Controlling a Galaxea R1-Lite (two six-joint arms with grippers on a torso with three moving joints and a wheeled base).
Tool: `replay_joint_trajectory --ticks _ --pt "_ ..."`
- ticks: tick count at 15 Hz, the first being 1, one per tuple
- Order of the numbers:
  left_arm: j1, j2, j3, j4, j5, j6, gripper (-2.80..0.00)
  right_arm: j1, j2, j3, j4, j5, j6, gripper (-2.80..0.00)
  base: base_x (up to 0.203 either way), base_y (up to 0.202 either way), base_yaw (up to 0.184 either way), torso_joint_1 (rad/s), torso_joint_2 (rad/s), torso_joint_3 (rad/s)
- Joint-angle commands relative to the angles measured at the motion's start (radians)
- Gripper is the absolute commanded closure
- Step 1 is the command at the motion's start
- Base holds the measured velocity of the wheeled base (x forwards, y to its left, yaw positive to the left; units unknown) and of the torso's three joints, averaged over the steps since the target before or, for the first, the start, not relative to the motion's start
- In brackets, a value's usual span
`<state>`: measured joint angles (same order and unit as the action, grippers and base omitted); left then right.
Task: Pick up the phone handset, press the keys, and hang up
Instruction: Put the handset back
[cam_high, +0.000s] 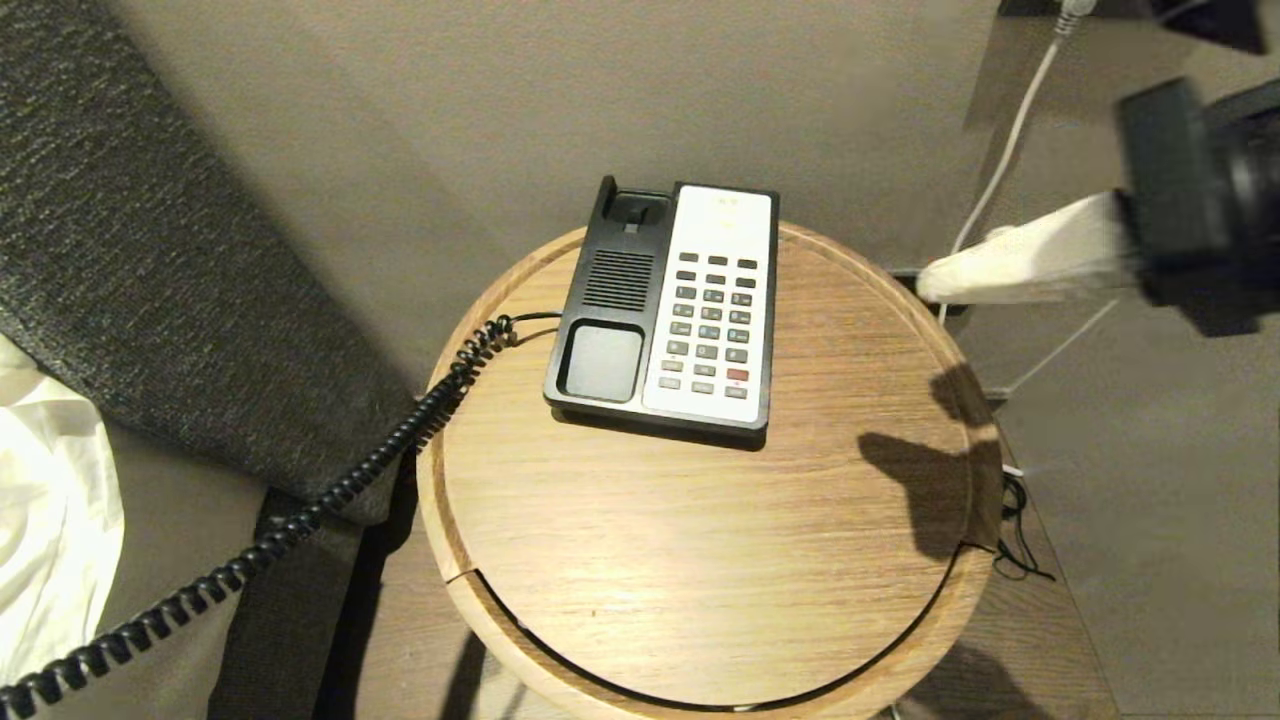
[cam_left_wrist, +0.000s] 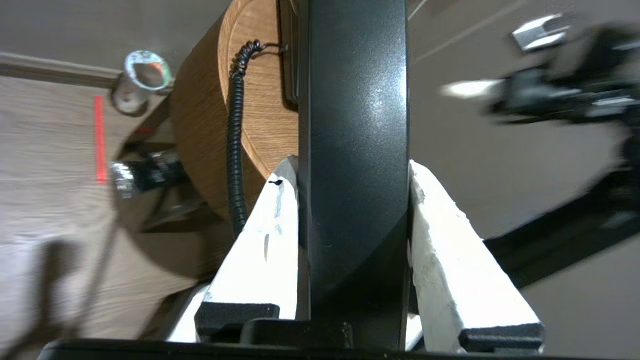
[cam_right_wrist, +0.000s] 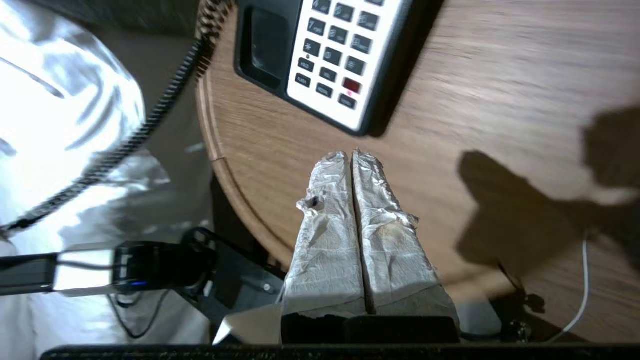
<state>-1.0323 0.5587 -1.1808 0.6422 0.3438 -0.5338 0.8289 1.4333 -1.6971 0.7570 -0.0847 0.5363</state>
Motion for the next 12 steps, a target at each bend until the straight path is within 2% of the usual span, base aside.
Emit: replay_joint_trajectory --ticks 1,4,7,10,12 --pt "-0.001 0.19 -0.059 0.003 0.002 0.043 0.0 0.0 -0.209 0.07 0.027 -0.011 0.015 0.0 0.0 0.0 0.0 0.0 0.0 0.0" --pt "-0.002 0.422 -0.193 0.0 0.002 0.116 0.0 -0.001 -0.412 0.233 0.066 -0.018 0.024 0.0 0.0 0.0 0.0 0.0 0.0 0.0" --pt "-0.009 0.645 -0.363 0.007 0.021 0.178 0.0 -0.001 -0.563 0.319 0.117 -0.019 0.035 0.0 0.0 0.0 0.0 0.0 0.0 0.0" --pt "-0.046 0.839 -0.513 0.02 0.099 0.231 0.0 -0.001 -0.661 0.377 0.141 -0.017 0.049 0.0 0.0 0.0 0.0 0.0 0.0 0.0" --pt "-0.058 0.945 -0.573 0.024 0.161 0.243 0.0 -0.001 -0.724 0.424 0.144 -0.017 0.05 0.0 0.0 0.0 0.0 0.0 0.0 0.0"
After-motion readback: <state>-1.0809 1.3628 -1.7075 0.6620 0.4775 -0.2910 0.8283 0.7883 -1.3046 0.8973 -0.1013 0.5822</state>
